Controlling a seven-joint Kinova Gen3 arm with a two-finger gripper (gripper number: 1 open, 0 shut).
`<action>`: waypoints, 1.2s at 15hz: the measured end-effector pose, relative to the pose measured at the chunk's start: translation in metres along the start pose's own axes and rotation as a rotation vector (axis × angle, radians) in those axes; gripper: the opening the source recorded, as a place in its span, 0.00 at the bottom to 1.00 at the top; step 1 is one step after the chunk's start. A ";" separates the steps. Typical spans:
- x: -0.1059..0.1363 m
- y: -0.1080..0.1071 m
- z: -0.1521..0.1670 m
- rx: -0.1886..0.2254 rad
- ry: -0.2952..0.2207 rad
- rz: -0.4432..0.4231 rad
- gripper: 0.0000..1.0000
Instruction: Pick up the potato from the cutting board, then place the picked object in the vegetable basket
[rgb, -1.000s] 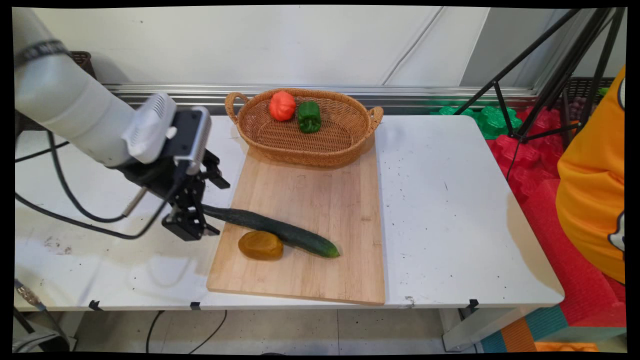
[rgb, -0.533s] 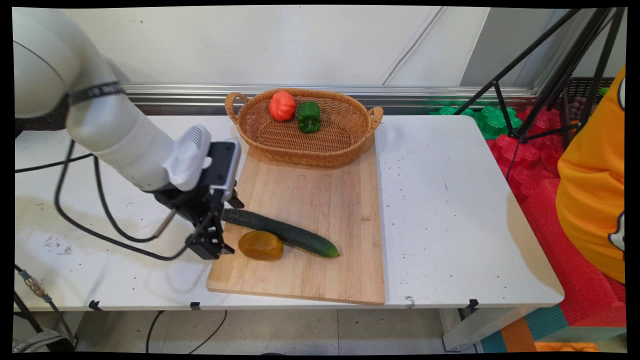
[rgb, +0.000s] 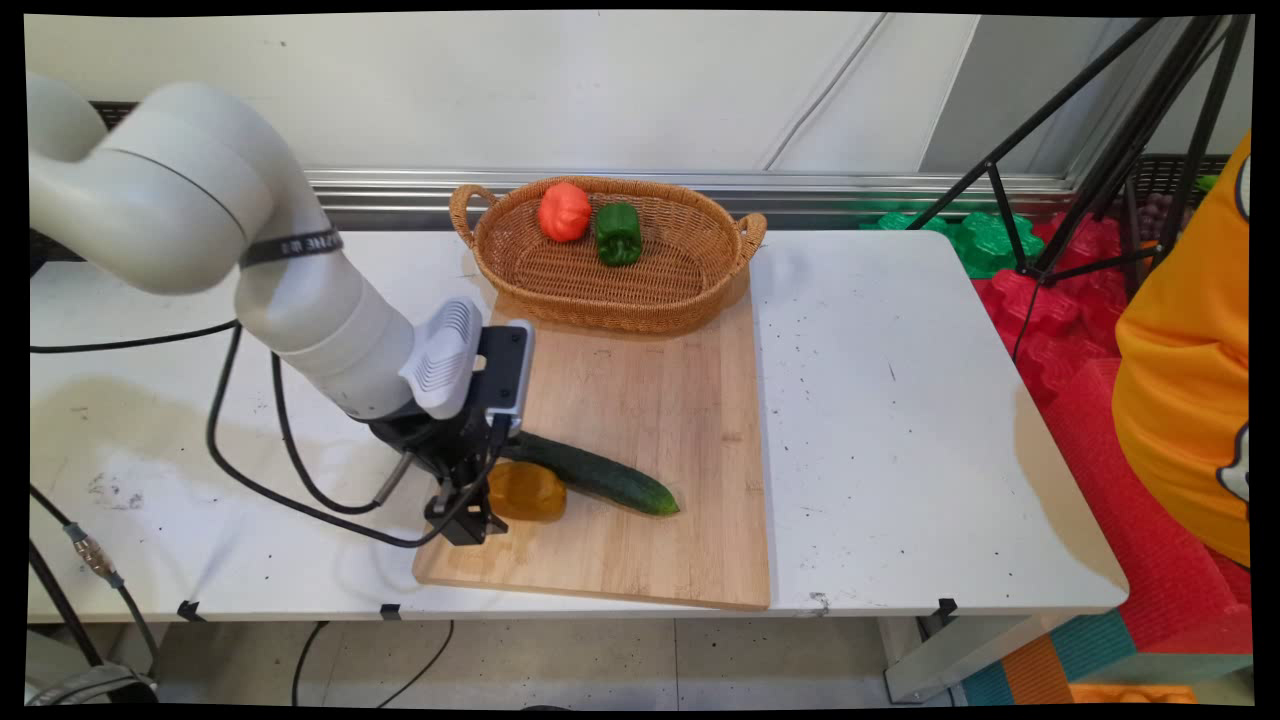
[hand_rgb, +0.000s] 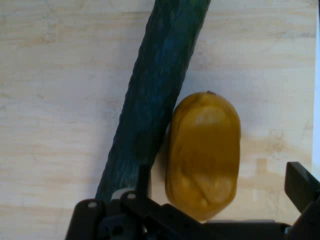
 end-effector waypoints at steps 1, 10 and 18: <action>0.002 0.000 0.005 -0.001 -0.001 -0.006 1.00; 0.008 0.008 0.022 -0.006 -0.002 -0.051 0.00; 0.018 0.009 -0.029 0.064 0.094 -0.077 0.00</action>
